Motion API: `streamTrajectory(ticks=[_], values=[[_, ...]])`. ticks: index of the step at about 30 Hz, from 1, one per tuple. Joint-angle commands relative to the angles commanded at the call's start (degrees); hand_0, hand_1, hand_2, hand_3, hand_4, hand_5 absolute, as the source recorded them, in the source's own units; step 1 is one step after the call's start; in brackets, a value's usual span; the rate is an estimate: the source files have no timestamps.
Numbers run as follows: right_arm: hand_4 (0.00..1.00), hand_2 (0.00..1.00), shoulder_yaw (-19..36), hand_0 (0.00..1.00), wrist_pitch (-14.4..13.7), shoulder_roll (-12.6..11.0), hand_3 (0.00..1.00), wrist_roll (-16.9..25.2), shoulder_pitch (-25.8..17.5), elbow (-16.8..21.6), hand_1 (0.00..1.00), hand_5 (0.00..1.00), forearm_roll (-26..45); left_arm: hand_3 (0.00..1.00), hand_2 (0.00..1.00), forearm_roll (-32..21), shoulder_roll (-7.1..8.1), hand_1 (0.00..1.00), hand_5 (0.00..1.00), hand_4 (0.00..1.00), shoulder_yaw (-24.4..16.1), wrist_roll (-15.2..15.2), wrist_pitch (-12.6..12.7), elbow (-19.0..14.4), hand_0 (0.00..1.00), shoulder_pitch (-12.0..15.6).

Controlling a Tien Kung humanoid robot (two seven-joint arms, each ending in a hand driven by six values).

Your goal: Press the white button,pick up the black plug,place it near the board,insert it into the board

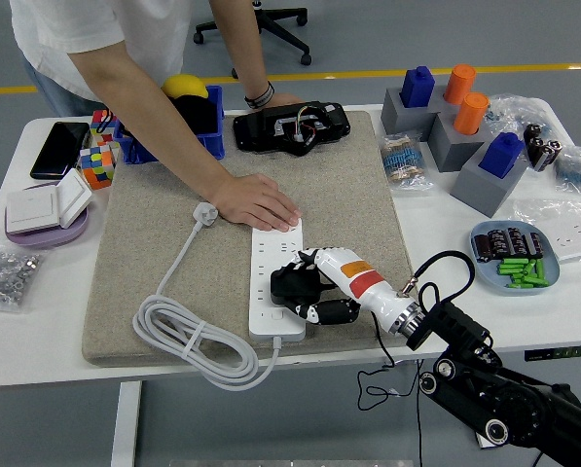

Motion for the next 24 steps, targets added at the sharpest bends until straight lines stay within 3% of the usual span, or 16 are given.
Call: streamTrajectory(ticks=[20, 21, 24], values=[[0.729, 0.383, 0.30, 0.451, 0.67, -0.06, 0.568, 0.81, -0.04, 0.91, 0.357, 0.002, 3.27, 0.577, 0.510, 0.20, -0.04, 0.496, 0.269, 0.592, -0.15, 0.06, 0.03, 0.00, 0.466, 0.10], [0.754, 0.528, 0.28, 0.521, 0.73, -0.06, 0.619, 0.84, -0.05, 0.90, 0.505, 0.012, 3.54, 0.577, 0.511, 0.19, -0.04, 0.496, 0.268, 0.591, -0.14, 0.06, 0.03, 0.00, 0.466, 0.10], [0.754, 0.528, 0.18, 0.521, 1.26, -0.05, 0.619, 0.82, -0.11, 0.80, 0.505, 0.012, 4.33, 0.577, 0.511, 0.03, -0.06, 0.496, 0.268, 0.591, -0.10, 0.05, 0.05, 0.00, 0.466, 0.16]])
